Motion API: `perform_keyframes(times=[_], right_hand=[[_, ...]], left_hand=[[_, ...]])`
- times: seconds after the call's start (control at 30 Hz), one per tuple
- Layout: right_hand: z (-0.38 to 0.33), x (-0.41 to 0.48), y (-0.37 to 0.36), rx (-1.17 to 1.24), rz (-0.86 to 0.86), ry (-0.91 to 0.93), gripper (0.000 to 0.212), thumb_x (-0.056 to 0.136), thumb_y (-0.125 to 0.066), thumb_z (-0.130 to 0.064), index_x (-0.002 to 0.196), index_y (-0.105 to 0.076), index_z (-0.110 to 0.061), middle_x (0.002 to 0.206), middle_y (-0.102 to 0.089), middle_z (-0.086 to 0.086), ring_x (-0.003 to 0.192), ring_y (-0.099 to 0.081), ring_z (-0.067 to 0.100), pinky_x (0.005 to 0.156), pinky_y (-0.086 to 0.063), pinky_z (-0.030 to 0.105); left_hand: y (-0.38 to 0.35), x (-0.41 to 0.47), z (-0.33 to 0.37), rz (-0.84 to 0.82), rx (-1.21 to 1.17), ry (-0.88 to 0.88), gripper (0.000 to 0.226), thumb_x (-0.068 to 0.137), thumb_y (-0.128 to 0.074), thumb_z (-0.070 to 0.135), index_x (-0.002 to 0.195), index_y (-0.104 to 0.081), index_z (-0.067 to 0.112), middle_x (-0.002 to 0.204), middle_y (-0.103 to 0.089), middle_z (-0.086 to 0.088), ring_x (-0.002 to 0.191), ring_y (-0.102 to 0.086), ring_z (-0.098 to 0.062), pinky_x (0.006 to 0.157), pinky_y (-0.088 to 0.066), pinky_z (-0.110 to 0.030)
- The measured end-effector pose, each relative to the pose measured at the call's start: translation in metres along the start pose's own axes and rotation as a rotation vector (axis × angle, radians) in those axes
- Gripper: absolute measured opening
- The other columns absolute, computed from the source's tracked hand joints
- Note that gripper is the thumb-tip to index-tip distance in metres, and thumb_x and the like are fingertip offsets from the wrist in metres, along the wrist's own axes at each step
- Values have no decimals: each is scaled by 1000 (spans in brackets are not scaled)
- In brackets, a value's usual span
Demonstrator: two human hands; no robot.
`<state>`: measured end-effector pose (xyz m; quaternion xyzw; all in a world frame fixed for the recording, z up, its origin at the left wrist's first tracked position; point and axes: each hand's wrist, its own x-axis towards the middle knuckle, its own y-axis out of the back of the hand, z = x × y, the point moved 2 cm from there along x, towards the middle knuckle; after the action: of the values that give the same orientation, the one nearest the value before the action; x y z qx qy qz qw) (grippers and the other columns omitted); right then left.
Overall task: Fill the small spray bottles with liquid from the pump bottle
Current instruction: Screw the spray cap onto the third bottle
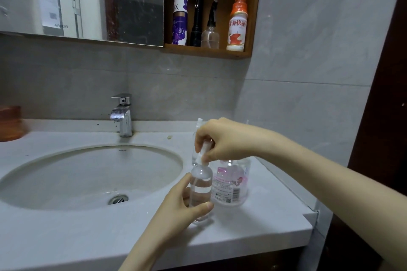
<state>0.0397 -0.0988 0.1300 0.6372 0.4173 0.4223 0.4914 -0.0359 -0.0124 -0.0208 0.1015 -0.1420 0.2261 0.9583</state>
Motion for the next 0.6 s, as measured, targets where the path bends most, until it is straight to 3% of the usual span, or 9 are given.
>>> perform_keyframes(times=[0.13,0.2,0.27,0.33,0.4,0.43,0.5,0.57,0.6], right_hand=[[-8,8,-5,-229,-12,26,26,93,-55,-32,89,-65,-9,76,-59,2,79,-56,18,66,-42,28],[-9,12,-10,-292,-9,-1,41,91,-54,-44,69,-55,-9,66,-54,2,74,-55,23,61,-41,29],[-10,15,-12,-332,-31,-22,50,88,-52,-56,64,-46,-12,65,-50,2,66,-51,21,58,-39,28],[-9,14,-9,-242,-163,-62,50,86,-49,-61,88,-52,-11,82,-59,5,75,-55,22,63,-44,31],[-6,11,-1,-75,-281,-84,44,88,-57,-48,115,-48,-15,96,-63,7,75,-60,18,57,-48,23],[-6,10,3,-50,-281,-56,35,90,-60,-37,115,-49,-16,94,-65,6,66,-60,14,50,-47,18],[-7,11,1,-140,-206,-9,21,92,-57,-31,96,-57,-11,80,-69,8,49,-57,11,43,-44,16],[-10,11,-6,-305,-112,-2,41,92,-48,-51,73,-52,-14,64,-65,5,45,-56,14,49,-44,21],[-11,11,-7,-324,-113,-7,45,90,-46,-57,71,-49,-17,64,-64,4,48,-57,14,52,-45,23]], left_hand=[[1,0,-1,11,20,10,41,64,-68,12,103,-60,22,84,-73,-6,78,-69,-19,74,-56,-35],[0,0,-1,17,26,23,42,63,-68,13,103,-59,21,85,-73,-6,79,-70,-21,75,-56,-36],[0,0,-2,24,24,36,42,63,-69,13,103,-58,20,85,-74,-5,81,-70,-23,74,-56,-35],[-1,0,-2,17,27,42,41,64,-69,13,104,-59,19,85,-73,-6,82,-70,-25,75,-56,-39],[-1,0,-1,18,26,41,40,65,-69,13,103,-60,18,84,-73,-5,79,-69,-23,75,-56,-41],[0,0,-1,19,32,40,40,65,-69,13,103,-60,19,83,-72,-4,78,-69,-21,75,-56,-41],[1,0,0,16,46,36,40,64,-70,13,103,-60,20,80,-72,-1,76,-68,-18,74,-55,-37],[0,0,0,25,48,46,41,67,-72,9,103,-58,21,78,-72,-1,75,-69,-17,72,-55,-35],[0,0,0,26,45,50,41,68,-72,7,104,-58,22,79,-73,-2,75,-69,-18,71,-55,-35]])
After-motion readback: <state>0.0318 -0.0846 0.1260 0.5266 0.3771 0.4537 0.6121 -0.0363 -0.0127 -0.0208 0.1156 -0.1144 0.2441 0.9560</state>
